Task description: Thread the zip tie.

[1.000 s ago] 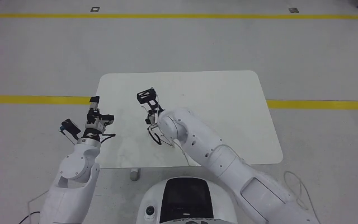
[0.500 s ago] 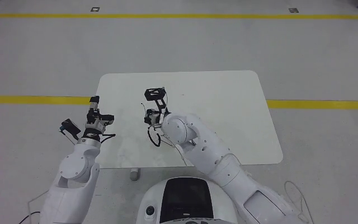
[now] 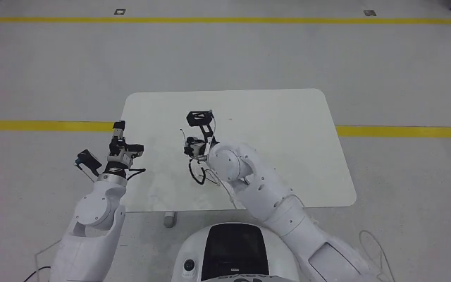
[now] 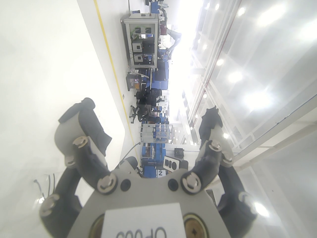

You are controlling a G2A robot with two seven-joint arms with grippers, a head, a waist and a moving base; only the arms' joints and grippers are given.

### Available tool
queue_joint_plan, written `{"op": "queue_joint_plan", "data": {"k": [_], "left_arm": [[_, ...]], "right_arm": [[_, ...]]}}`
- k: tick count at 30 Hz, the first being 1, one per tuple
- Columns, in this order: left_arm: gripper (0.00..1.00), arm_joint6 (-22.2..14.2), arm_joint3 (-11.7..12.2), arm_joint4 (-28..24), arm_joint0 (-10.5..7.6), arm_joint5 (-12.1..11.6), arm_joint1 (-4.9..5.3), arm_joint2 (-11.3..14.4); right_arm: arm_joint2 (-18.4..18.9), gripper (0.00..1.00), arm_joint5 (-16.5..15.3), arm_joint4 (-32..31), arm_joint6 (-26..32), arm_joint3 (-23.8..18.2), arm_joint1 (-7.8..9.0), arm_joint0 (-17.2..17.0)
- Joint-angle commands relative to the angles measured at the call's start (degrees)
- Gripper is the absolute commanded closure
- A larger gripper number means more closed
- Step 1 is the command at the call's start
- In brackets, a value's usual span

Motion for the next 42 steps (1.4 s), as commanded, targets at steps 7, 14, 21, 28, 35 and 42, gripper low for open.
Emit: {"op": "queue_joint_plan", "data": {"k": [7,14,21,28,35,42], "left_arm": [[0.0,0.0,0.0,0.0,0.0,0.0,0.0,0.0],[0.0,0.0,0.0,0.0,0.0,0.0,0.0,0.0],[0.0,0.0,0.0,0.0,0.0,0.0,0.0,0.0],[0.0,0.0,0.0,0.0,0.0,0.0,0.0,0.0],[0.0,0.0,0.0,0.0,0.0,0.0,0.0,0.0],[0.0,0.0,0.0,0.0,0.0,0.0,0.0,0.0]], "right_arm": [[3.46,1.0,1.03,8.42,-5.02,-1.43,-0.11,-2.62],[6.41,1.0,-0.2,18.93,-7.23,0.42,-0.43,-3.0],[8.35,1.0,2.05,26.13,-10.88,2.64,-0.75,-3.1],[10.07,1.0,1.38,33.9,-11.56,3.55,-0.88,-3.62],[10.2,1.0,0.9,34.97,-10.81,3.82,-0.75,-3.53],[10.2,1.0,0.81,35.1,-10.86,3.8,-0.75,-3.66]]}}
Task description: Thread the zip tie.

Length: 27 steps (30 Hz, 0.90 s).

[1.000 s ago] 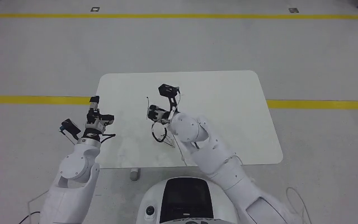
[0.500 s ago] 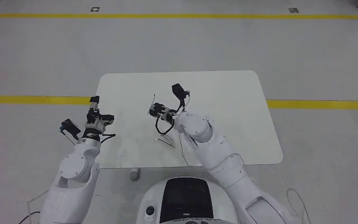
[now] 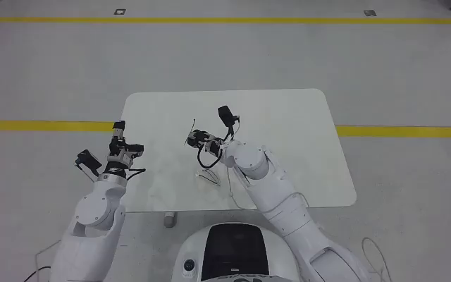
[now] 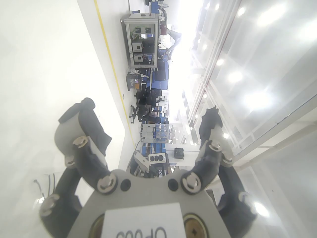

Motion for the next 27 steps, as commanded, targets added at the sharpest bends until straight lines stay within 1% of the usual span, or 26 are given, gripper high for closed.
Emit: {"op": "queue_joint_plan", "data": {"k": [1,3,8,12,22,24,25,27], "left_arm": [[0.0,0.0,0.0,0.0,0.0,0.0,0.0,0.0],[0.0,0.0,0.0,0.0,0.0,0.0,0.0,0.0],[0.0,0.0,0.0,0.0,0.0,0.0,0.0,0.0],[0.0,0.0,0.0,0.0,0.0,0.0,0.0,0.0],[0.0,0.0,0.0,0.0,0.0,0.0,0.0,0.0],[0.0,0.0,0.0,0.0,0.0,0.0,0.0,0.0],[0.0,-0.08,-0.15,0.32,-0.11,-0.14,0.01,0.01],[0.0,-0.91,-1.15,6.15,-0.35,-1.71,0.25,-0.06]], "right_arm": [[-0.09,1.0,-0.41,0.65,0.11,-0.29,0.04,-0.43],[-0.26,1.0,0.02,0.71,-0.13,-0.49,0.09,-0.38],[-0.5,1.0,1.35,5.43,-0.36,-0.09,-0.25,0.3],[-0.82,1.0,1.22,8.64,-1.22,0.88,-0.55,0.87],[-1.05,1.0,1.05,8.8,-1.46,1.19,-0.58,1.09],[-1.14,1.0,0.69,8.73,-1.99,0.95,-0.52,0.62],[-1.19,1.0,0.87,8.62,-2.0,0.73,-0.44,0.53],[-0.99,1.0,1.75,8.6,-1.82,0.36,-0.31,0.83]]}}
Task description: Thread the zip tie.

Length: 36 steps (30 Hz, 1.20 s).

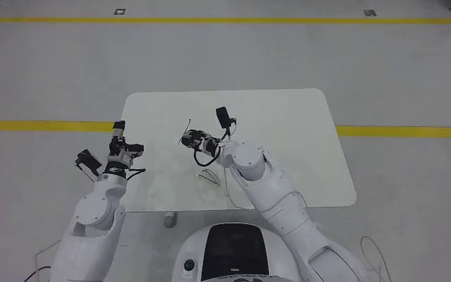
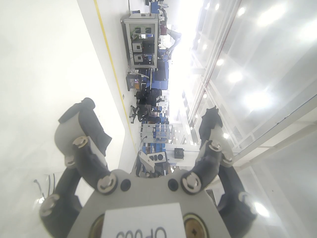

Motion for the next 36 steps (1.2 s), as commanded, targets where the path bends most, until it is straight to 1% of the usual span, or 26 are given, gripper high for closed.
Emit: {"op": "queue_joint_plan", "data": {"k": [1,3,4,7,8,9,10,11,19,21,22,24,27,30,32,35,36], "left_arm": [[0.0,-0.62,-0.99,10.31,0.04,-2.05,0.36,-0.26],[0.0,-1.93,-1.41,20.48,0.35,-3.27,0.82,-0.3],[0.0,-2.09,-1.61,23.18,0.4,-3.88,0.92,-0.34],[0.0,-2.52,-1.96,35.08,0.61,-7.25,1.45,-1.21],[0.0,-2.62,-1.96,41.73,0.68,-9.23,1.76,-1.72],[0.0,-3.05,-1.83,47.41,0.83,-11.92,2.05,-1.86],[0.0,-3.04,-1.05,50.99,1.0,-14.51,2.24,-2.11],[0.0,-2.11,-0.15,52.61,1.04,-14.75,2.29,-2.61],[0.0,-2.2,-0.25,53.21,0.96,-14.83,2.32,-2.58],[0.0,-2.27,-0.69,58.99,0.55,-17.2,2.58,-2.58],[0.0,-2.02,-0.77,63.3,0.33,-18.62,2.82,-2.72],[0.0,-1.32,-1.49,70.5,0.2,-18.62,3.35,-2.43],[0.0,-0.26,-1.32,80.54,0.51,-18.62,4.5,-1.93],[0.0,1.81,-1.1,91.65,0.88,-18.62,6.03,-1.57],[0.0,4.39,-0.47,96.92,1.33,-18.62,7.12,-0.85],[0.0,7.43,0.06,104.55,1.51,-18.62,8.7,-0.16],[0.0,9.46,0.43,109.07,1.39,-18.62,9.39,-0.26]], "right_arm": [[0.22,1.0,1.23,0.07,0.49,-0.42,0.15,0.44],[0.38,1.0,3.16,-0.09,1.31,-0.83,0.3,1.12],[0.46,1.0,3.96,-0.03,1.86,-0.9,0.37,1.45],[1.01,1.0,3.96,-0.19,3.73,1.59,0.6,3.28],[1.11,1.0,3.96,-0.16,4.26,2.69,0.59,4.35],[1.25,1.0,3.96,0.32,4.56,3.68,0.54,4.99],[1.38,1.0,3.96,1.17,5.2,4.61,0.47,5.69],[1.7,1.0,3.96,1.35,4.49,5.28,0.43,6.63],[1.68,1.0,3.96,1.47,4.4,5.41,0.46,6.33],[1.61,1.0,3.96,1.35,4.94,5.68,0.58,6.52],[1.68,1.0,3.96,1.32,5.28,6.08,0.65,6.93],[1.83,1.0,3.96,1.85,6.13,6.98,0.68,7.91],[2.11,1.0,3.96,2.77,7.02,9.52,0.66,10.0],[2.53,1.0,3.96,5.51,7.87,12.75,0.45,12.06],[2.21,1.0,3.96,6.89,8.61,15.4,0.24,13.77],[1.6,1.0,3.96,9.01,9.39,19.21,-0.13,16.0],[1.54,1.0,3.96,10.37,9.4,20.48,-0.32,16.91]]}}
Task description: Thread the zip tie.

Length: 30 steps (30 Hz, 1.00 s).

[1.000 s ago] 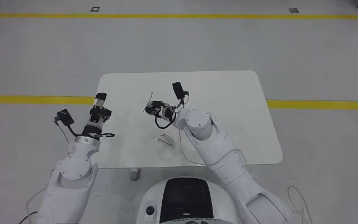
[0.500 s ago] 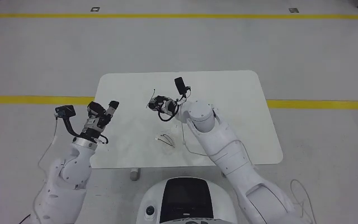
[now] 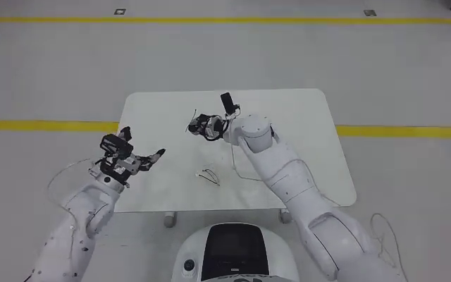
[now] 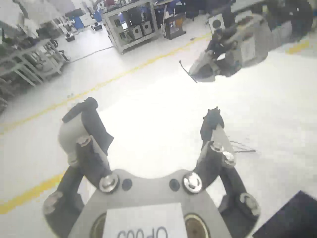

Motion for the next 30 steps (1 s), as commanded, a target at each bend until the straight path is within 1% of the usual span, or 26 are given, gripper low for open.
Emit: {"op": "queue_joint_plan", "data": {"k": [1,2,10,11,12,13,14,15,16,17,19,20,22,23,24,25,26,27,28,30], "left_arm": [[0.0,3.63,1.0,6.37,-0.12,0.0,0.93,-0.15],[0.0,5.7,1.93,6.4,-0.39,0.06,1.06,-0.66],[0.0,5.7,1.93,6.4,-0.39,0.06,1.06,-0.66],[0.0,4.83,1.43,8.21,-0.7,0.1,1.22,-0.43],[0.0,4.33,0.68,8.21,-0.92,0.0,1.54,0.08],[0.0,4.99,0.18,8.21,-1.07,0.0,1.93,0.9],[0.0,4.5,-0.16,8.21,-1.23,0.0,2.43,1.31],[0.0,3.01,-1.08,8.21,-1.55,0.0,3.31,1.76],[0.0,1.23,-2.04,8.21,-1.86,0.0,4.69,2.4],[0.0,-0.34,-2.73,8.21,-2.11,0.0,5.85,2.91],[0.0,-2.05,-3.96,8.21,-2.57,0.0,8.17,4.15],[0.0,-3.34,-4.55,8.21,-3.02,0.0,9.75,4.85],[0.0,-5.62,-5.78,8.21,-3.87,0.0,12.4,6.47],[0.0,-6.99,-6.51,8.21,-4.61,0.0,14.25,7.71],[0.0,-8.15,-7.08,8.21,-5.23,0.0,15.71,8.82],[0.0,-9.07,-7.44,8.21,-5.87,0.25,17.1,9.96],[0.0,-9.34,-7.47,8.21,-6.4,1.28,18.36,11.21],[0.0,-8.57,-7.26,8.21,-7.01,3.06,19.86,13.09],[0.0,-8.31,-7.09,8.21,-7.17,3.59,20.22,13.54],[0.0,-8.31,-7.09,8.21,-7.17,3.59,20.22,13.54]], "right_arm": [[0.15,1.0,0.0,2.13,-0.7,1.76,-0.24,1.29],[0.18,1.0,0.0,2.6,-1.25,1.98,-0.3,1.55],[0.18,1.0,0.0,2.6,-1.25,1.98,-0.3,1.55],[0.08,1.0,0.0,2.83,-1.56,1.92,-0.31,0.94],[-0.05,1.0,0.0,2.93,-1.8,1.71,-0.31,0.69],[-0.08,1.0,0.0,3.42,-2.08,1.44,-0.34,0.48],[-0.19,1.0,0.0,3.66,-2.16,1.39,-0.36,0.41],[-0.37,1.0,0.0,3.84,-2.23,1.46,-0.39,0.48],[-0.59,1.0,0.0,4.19,-2.32,1.63,-0.45,0.67],[-0.82,1.0,0.0,4.62,-2.22,1.87,-0.52,0.86],[-1.44,1.0,0.0,5.35,-2.24,2.44,-0.73,1.44],[-1.98,1.0,0.0,5.94,-2.09,2.98,-0.92,1.84],[-3.03,1.0,0.0,6.58,-2.16,4.04,-1.29,2.72],[-3.67,1.0,0.0,7.23,-2.07,4.84,-1.55,3.32],[-4.15,1.0,0.0,7.79,-2.0,5.43,-1.77,3.8],[-4.64,1.0,0.0,8.3,-2.05,6.02,-2.0,4.28],[-5.1,1.0,0.0,8.79,-2.13,6.65,-2.22,4.76],[-5.69,1.0,0.0,9.66,-1.87,7.42,-2.52,5.31],[-6.02,1.0,0.0,10.17,-1.85,7.94,-2.69,5.74],[-6.11,1.0,0.0,10.55,-2.38,8.21,-2.8,6.1]]}}
